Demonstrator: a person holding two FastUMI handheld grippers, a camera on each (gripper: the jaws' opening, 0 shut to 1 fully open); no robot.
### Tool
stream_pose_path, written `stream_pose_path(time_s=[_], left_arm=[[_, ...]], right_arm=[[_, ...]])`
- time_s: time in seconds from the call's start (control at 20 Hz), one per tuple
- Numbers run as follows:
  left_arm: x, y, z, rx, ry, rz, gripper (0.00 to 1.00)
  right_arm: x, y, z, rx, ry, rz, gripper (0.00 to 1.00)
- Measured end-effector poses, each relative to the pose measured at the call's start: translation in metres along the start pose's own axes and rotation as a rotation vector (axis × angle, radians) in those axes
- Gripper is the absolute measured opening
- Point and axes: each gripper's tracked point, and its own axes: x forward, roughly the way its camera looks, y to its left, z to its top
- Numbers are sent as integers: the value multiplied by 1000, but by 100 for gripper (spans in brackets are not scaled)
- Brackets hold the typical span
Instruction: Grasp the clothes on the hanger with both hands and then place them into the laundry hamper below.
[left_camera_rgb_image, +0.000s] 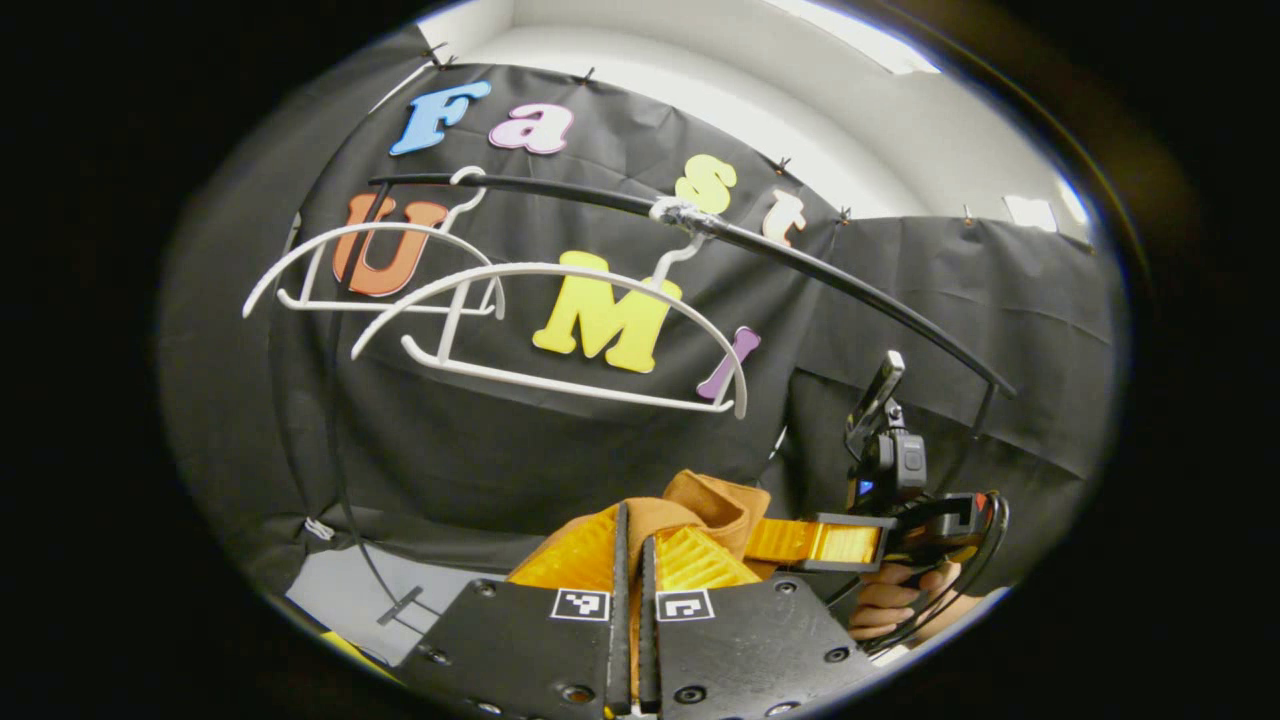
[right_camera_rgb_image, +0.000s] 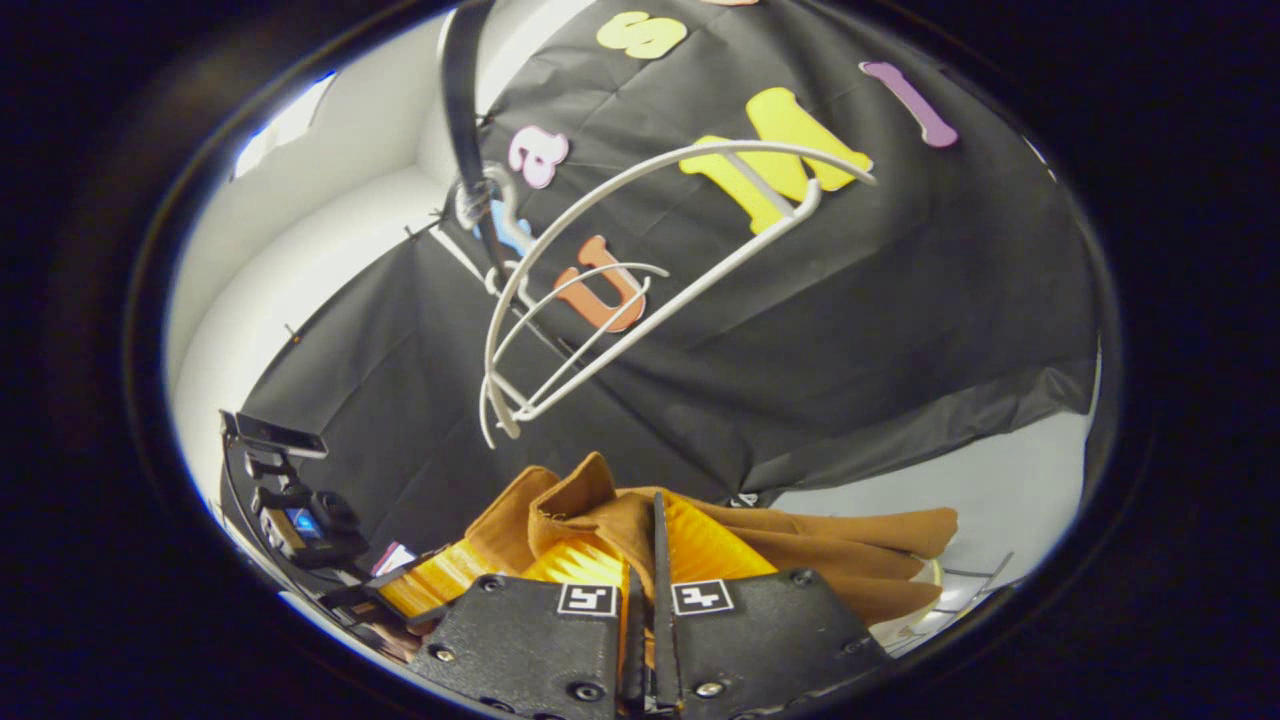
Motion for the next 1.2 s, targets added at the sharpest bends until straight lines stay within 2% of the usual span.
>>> stream_pose_path(time_s=[0.15, 0.35, 0.55, 0.9, 1.05, 1.15, 1.2], left_arm=[[0, 18, -31, 34, 52, 45, 3], [4, 36, -80, 16, 136, 70, 3], [12, 52, -121, -28, 210, 91, 3], [29, 72, -190, -21, 366, 140, 3], [37, 85, -214, -41, 431, 164, 3], [24, 83, -216, -45, 474, 198, 4], [22, 85, -220, -50, 497, 216, 3]], right_arm=[[7, -35, -17, 32, 12, -72, 7], [15, -73, -59, 96, 95, -132, 7], [25, -104, -95, 87, 172, -206, 7], [45, -155, -156, 59, 307, -363, 7], [57, -177, -172, 62, 350, -438, 7], [61, -192, -179, 63, 372, -503, 5], [62, -199, -184, 63, 381, -534, 8]])
